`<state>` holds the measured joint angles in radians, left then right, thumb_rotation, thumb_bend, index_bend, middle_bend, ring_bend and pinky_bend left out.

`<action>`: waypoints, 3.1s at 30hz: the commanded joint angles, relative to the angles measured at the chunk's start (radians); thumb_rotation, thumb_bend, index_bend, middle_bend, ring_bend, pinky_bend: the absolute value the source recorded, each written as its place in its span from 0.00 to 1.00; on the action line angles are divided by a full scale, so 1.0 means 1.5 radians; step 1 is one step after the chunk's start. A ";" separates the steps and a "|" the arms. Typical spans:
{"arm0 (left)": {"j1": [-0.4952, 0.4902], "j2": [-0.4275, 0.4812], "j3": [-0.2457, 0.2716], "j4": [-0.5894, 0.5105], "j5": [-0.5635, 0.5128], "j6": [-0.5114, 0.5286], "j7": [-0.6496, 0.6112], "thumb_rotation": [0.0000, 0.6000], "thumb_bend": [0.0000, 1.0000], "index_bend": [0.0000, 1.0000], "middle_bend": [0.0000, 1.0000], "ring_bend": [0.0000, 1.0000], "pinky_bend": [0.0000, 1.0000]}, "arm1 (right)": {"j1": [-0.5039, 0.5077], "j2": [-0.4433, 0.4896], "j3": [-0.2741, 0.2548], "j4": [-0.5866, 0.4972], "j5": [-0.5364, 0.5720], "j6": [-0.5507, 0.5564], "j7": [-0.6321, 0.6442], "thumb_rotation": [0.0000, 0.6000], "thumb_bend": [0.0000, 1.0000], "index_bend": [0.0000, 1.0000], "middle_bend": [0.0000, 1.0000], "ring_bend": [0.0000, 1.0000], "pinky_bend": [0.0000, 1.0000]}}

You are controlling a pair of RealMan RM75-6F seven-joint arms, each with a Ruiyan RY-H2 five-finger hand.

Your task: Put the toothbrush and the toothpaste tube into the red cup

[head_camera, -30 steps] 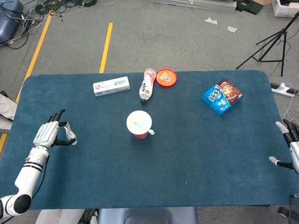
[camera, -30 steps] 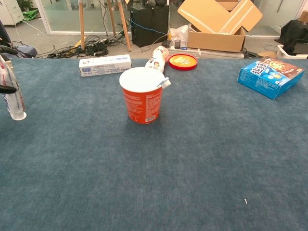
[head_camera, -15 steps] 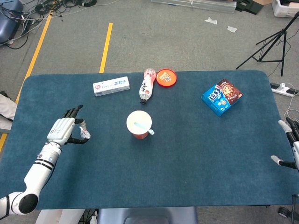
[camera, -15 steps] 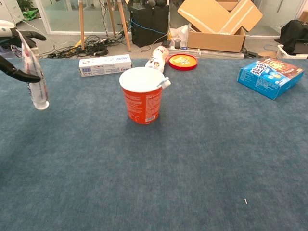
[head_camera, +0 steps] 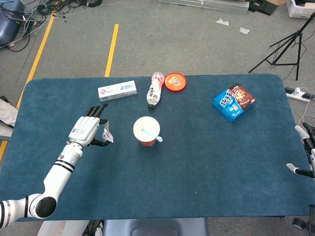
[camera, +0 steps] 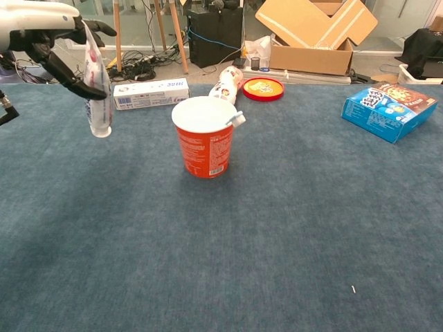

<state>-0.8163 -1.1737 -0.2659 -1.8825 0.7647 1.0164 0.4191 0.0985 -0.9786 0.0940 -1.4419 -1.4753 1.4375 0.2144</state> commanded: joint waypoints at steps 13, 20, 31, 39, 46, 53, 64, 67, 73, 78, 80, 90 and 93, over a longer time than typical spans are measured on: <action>-0.074 0.006 -0.040 -0.048 -0.074 0.034 0.066 1.00 0.18 0.68 0.00 0.00 0.00 | 0.003 -0.002 0.000 0.014 -0.006 0.002 0.030 1.00 0.00 0.00 0.00 0.00 0.30; -0.112 -0.006 -0.058 -0.059 -0.120 0.039 0.077 1.00 0.18 0.69 0.00 0.00 0.00 | -0.003 0.004 0.000 0.016 -0.010 0.015 0.045 1.00 0.00 0.00 0.00 0.00 0.30; -0.169 -0.048 -0.087 -0.020 -0.182 0.018 0.053 1.00 0.18 0.69 0.00 0.00 0.00 | -0.010 0.000 -0.002 0.037 -0.005 0.019 0.071 1.00 0.00 0.00 0.00 0.00 0.30; -0.199 -0.085 -0.074 0.037 -0.211 -0.002 0.049 1.00 0.18 0.69 0.00 0.00 0.00 | -0.013 -0.006 -0.003 0.061 -0.001 0.015 0.099 1.00 0.00 0.00 0.00 0.00 0.30; -0.219 -0.112 -0.066 0.092 -0.221 -0.023 0.042 1.00 0.18 0.69 0.00 0.00 0.00 | -0.013 -0.011 -0.002 0.080 0.006 0.006 0.119 1.00 0.00 0.00 0.00 0.00 0.30; -0.230 -0.127 -0.059 0.120 -0.224 -0.038 0.035 1.00 0.18 0.69 0.00 0.00 0.00 | -0.011 -0.017 -0.003 0.094 0.011 -0.007 0.128 1.00 0.00 0.00 0.00 0.00 0.30; -0.237 -0.133 -0.050 0.127 -0.223 -0.035 0.032 1.00 0.18 0.69 0.00 0.00 0.00 | -0.006 -0.028 -0.004 0.111 0.012 -0.021 0.141 1.00 0.00 0.00 0.00 0.00 0.30; -0.236 -0.136 -0.046 0.138 -0.228 -0.040 0.028 1.00 0.18 0.69 0.00 0.00 0.00 | -0.007 -0.030 -0.005 0.115 0.012 -0.021 0.142 1.00 0.00 0.00 0.00 0.00 0.30; -0.233 -0.144 -0.038 0.162 -0.229 -0.056 0.016 1.00 0.18 0.69 0.00 0.00 0.00 | -0.007 -0.034 -0.005 0.121 0.014 -0.024 0.145 1.00 0.00 0.00 0.00 0.00 0.30; -0.235 -0.156 -0.029 0.187 -0.235 -0.066 0.015 1.00 0.18 0.69 0.00 0.00 0.00 | -0.005 -0.038 -0.005 0.128 0.016 -0.030 0.149 1.00 0.00 0.00 0.00 0.00 0.30; -0.235 -0.161 -0.025 0.197 -0.238 -0.071 0.014 1.00 0.18 0.69 0.00 0.00 0.00 | -0.005 -0.040 -0.005 0.132 0.018 -0.034 0.152 1.00 0.00 0.00 0.00 0.00 0.30; -0.239 -0.185 -0.013 0.227 -0.243 -0.086 0.014 1.00 0.18 0.69 0.00 0.00 0.00 | -0.005 -0.046 -0.005 0.149 0.020 -0.039 0.168 1.00 0.00 0.00 0.00 0.00 0.30; -0.241 -0.191 -0.012 0.231 -0.243 -0.089 0.014 1.00 0.18 0.69 0.00 0.00 0.00 | -0.005 -0.048 -0.005 0.153 0.020 -0.041 0.172 1.00 0.00 0.00 0.00 0.00 0.30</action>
<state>-1.1774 -1.4598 -0.2846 -1.5373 0.3998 0.8833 0.4405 0.0913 -1.0500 0.0860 -1.2129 -1.4455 1.3763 0.4722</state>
